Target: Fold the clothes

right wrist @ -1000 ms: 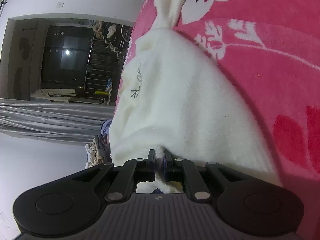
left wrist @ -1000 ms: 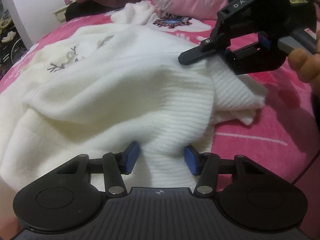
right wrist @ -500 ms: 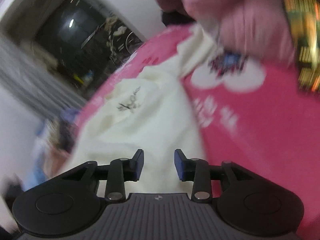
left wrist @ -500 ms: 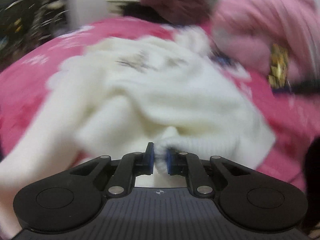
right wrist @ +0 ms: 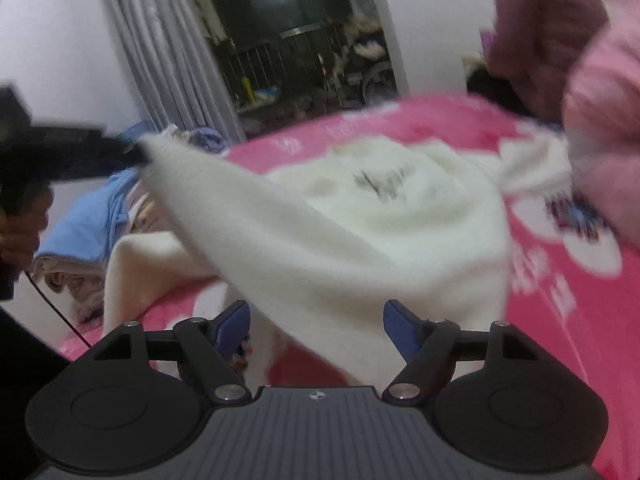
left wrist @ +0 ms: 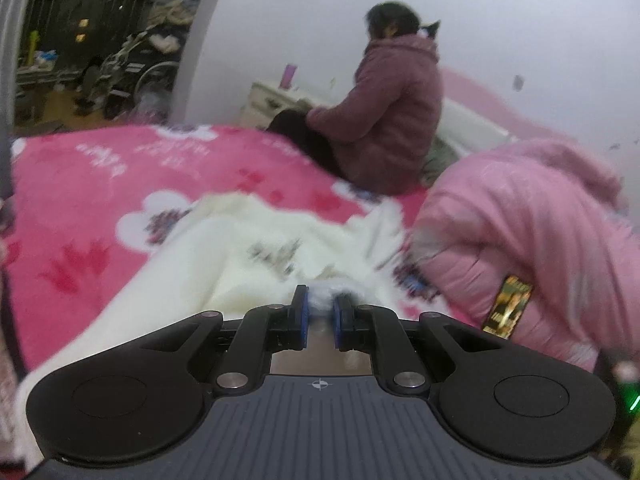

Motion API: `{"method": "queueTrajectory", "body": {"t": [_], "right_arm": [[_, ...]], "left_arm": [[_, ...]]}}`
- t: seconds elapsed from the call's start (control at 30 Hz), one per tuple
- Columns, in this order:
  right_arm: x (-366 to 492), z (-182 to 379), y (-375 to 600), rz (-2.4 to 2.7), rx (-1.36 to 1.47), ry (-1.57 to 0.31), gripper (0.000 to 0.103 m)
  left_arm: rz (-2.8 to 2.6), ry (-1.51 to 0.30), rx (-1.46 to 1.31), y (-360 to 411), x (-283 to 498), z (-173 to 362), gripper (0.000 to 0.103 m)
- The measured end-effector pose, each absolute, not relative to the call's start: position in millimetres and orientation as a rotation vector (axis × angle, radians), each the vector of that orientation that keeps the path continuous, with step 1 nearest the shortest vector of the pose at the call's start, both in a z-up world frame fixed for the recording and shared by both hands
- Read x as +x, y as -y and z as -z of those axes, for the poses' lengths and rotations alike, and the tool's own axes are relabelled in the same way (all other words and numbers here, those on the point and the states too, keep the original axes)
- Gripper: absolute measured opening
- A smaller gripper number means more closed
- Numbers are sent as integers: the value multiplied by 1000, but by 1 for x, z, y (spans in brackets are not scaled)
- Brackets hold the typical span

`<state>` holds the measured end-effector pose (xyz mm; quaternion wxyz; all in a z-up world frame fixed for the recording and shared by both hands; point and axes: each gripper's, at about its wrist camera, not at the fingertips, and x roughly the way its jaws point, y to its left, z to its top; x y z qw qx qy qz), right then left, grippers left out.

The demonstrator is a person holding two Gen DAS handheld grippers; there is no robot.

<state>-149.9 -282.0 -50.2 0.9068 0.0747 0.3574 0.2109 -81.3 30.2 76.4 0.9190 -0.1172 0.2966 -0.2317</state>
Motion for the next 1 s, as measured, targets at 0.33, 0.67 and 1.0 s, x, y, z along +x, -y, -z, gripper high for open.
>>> {"method": "queueTrajectory", "body": {"t": [0.33,0.67,1.0], "right_arm": [[-148,86,286,-185,150,-814,73],[-156,101,308,-135,325,-880,73],[-165,110,334,-142,541,-934,72]], "left_arm": [[523,-532,-345,-32,-51,-86,10],[513,-514,-348,-34,-36,-87,10],[495,-505,-334,-34,-35,-85,10]]}}
